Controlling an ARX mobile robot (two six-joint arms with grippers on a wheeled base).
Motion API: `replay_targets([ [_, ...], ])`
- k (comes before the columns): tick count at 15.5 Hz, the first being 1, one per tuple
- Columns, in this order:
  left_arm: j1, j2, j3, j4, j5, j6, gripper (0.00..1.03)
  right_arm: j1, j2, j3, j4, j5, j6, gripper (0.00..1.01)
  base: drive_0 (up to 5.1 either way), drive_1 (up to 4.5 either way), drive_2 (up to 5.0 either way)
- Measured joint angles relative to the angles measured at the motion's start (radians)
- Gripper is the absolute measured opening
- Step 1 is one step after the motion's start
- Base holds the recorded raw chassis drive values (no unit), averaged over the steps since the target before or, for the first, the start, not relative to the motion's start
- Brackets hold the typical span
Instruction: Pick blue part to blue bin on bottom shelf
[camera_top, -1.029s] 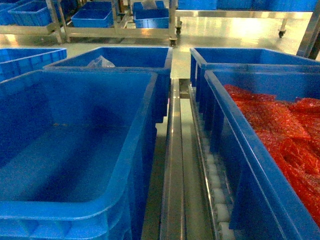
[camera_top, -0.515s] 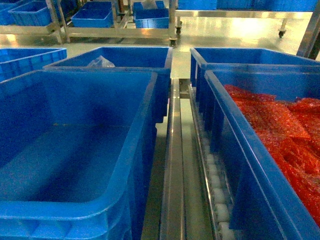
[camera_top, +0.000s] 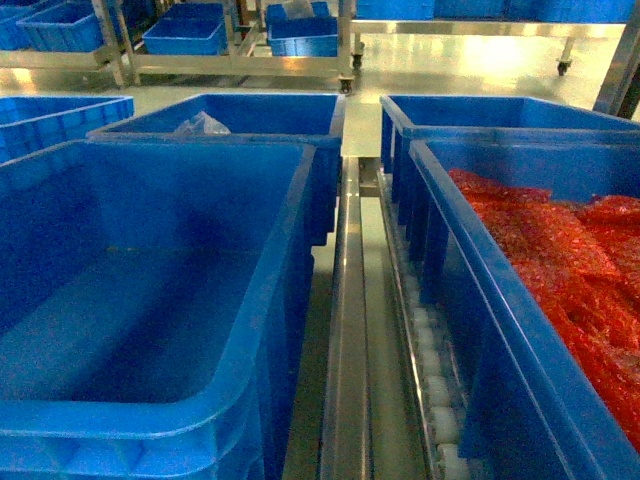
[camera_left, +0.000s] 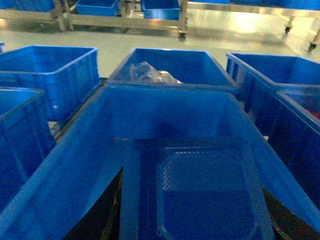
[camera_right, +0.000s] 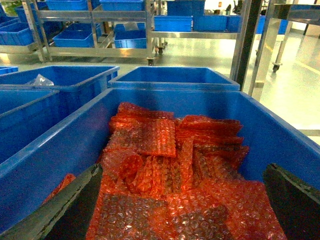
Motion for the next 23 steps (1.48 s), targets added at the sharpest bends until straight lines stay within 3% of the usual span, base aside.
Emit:
replay_targets([
  [1, 0.016, 0.091, 0.022, 0.048, 0.071, -0.016, 0.43, 0.0, 0.0, 0.0, 0.0, 0.0, 0.0, 0.98, 0.0, 0.0, 0.0],
  [3, 0.024, 0.198, 0.051, 0.106, 0.153, -0.024, 0.43, 0.0, 0.0, 0.0, 0.0, 0.0, 0.0, 0.98, 0.0, 0.0, 0.0],
  [4, 0.034, 0.266, 0.079, 0.104, 0.23, -0.046, 0.43, 0.0, 0.0, 0.0, 0.0, 0.0, 0.0, 0.98, 0.0, 0.0, 0.0],
  [5, 0.04, 0.346, 0.095, 0.113, 0.264, -0.058, 0.55, 0.0, 0.0, 0.0, 0.0, 0.0, 0.0, 0.98, 0.0, 0.0, 0.0],
  [8, 0.042, 0.345, 0.095, 0.116, 0.256, -0.068, 0.91, 0.0, 0.0, 0.0, 0.0, 0.0, 0.0, 0.98, 0.0, 0.0, 0.0],
  [9, 0.028, 0.352, 0.064, 0.246, 0.192, -0.042, 0.94, 0.0, 0.0, 0.0, 0.0, 0.0, 0.0, 0.98, 0.0, 0.0, 0.0],
  [10, 0.037, 0.328, -0.016, 0.43, 0.075, 0.01, 0.81, 0.0, 0.0, 0.0, 0.0, 0.0, 0.0, 0.98, 0.0, 0.0, 0.0],
  [11, 0.077, 0.277, -0.095, 0.515, 0.051, 0.039, 0.69, 0.0, 0.0, 0.0, 0.0, 0.0, 0.0, 0.98, 0.0, 0.0, 0.0],
  [12, 0.137, 0.203, -0.166, 0.523, 0.093, 0.061, 0.45, 0.0, 0.0, 0.0, 0.0, 0.0, 0.0, 0.98, 0.0, 0.0, 0.0],
  [13, 0.211, 0.085, -0.25, 0.487, 0.166, 0.064, 0.05, 0.0, 0.0, 0.0, 0.0, 0.0, 0.0, 0.98, 0.0, 0.0, 0.0],
  [14, 0.325, -0.033, -0.305, 0.421, 0.291, 0.065, 0.02, 0.0, 0.0, 0.0, 0.0, 0.0, 0.0, 0.98, 0.0, 0.0, 0.0],
  [15, 0.351, -0.067, -0.318, 0.402, 0.29, 0.064, 0.02, 0.0, 0.0, 0.0, 0.0, 0.0, 0.0, 0.98, 0.0, 0.0, 0.0],
  [23, 0.341, -0.142, -0.336, 0.349, 0.307, 0.065, 0.02, 0.0, 0.0, 0.0, 0.0, 0.0, 0.0, 0.98, 0.0, 0.0, 0.0],
])
